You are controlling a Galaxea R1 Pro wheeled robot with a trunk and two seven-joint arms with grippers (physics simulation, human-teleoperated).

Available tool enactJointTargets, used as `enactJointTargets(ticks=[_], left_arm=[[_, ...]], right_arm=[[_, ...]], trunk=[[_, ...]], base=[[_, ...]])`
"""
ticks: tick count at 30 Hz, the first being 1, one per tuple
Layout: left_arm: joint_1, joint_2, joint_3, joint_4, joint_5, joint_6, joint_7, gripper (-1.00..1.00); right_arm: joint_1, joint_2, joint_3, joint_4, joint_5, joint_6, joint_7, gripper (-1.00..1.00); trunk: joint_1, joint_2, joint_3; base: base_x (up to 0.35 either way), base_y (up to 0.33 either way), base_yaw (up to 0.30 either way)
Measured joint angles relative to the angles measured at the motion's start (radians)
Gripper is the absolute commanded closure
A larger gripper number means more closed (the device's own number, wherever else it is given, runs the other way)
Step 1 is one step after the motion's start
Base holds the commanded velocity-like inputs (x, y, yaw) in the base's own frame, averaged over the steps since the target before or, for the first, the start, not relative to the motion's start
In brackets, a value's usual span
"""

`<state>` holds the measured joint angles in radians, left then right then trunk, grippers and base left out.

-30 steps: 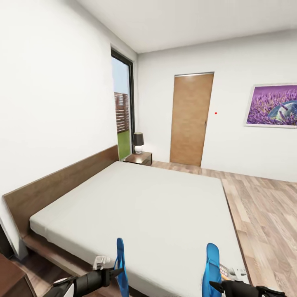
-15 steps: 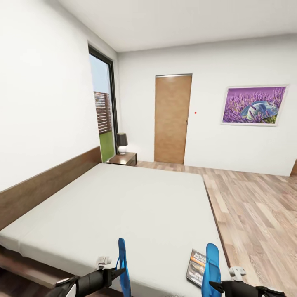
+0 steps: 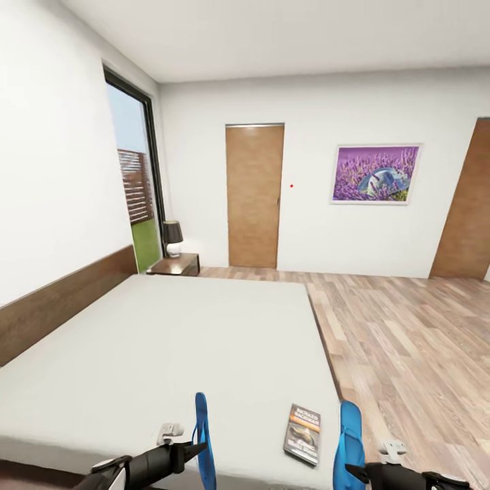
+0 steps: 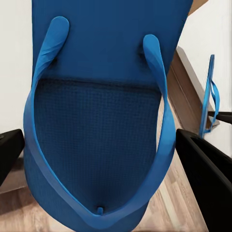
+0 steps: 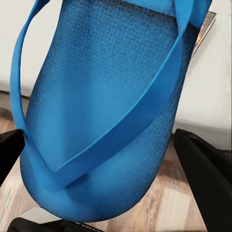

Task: In the bedroom, move the book from the bed onto either nightstand, and place the two sandals side by side next to the bed.

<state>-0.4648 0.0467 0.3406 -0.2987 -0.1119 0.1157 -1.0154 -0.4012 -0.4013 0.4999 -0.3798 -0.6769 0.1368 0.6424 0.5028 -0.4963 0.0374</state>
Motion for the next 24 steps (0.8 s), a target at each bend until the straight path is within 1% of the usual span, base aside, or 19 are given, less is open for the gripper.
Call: enactJointTargets(ticks=[24], left_arm=[[0.0,-0.001,0.0,0.0,0.001,0.0,0.0,1.0]], right_arm=[[0.0,0.0,0.0,0.0,0.0,0.0,0.002,1.0]], trunk=[[0.0,0.0,0.0]], base=[[0.0,0.0,-0.281]])
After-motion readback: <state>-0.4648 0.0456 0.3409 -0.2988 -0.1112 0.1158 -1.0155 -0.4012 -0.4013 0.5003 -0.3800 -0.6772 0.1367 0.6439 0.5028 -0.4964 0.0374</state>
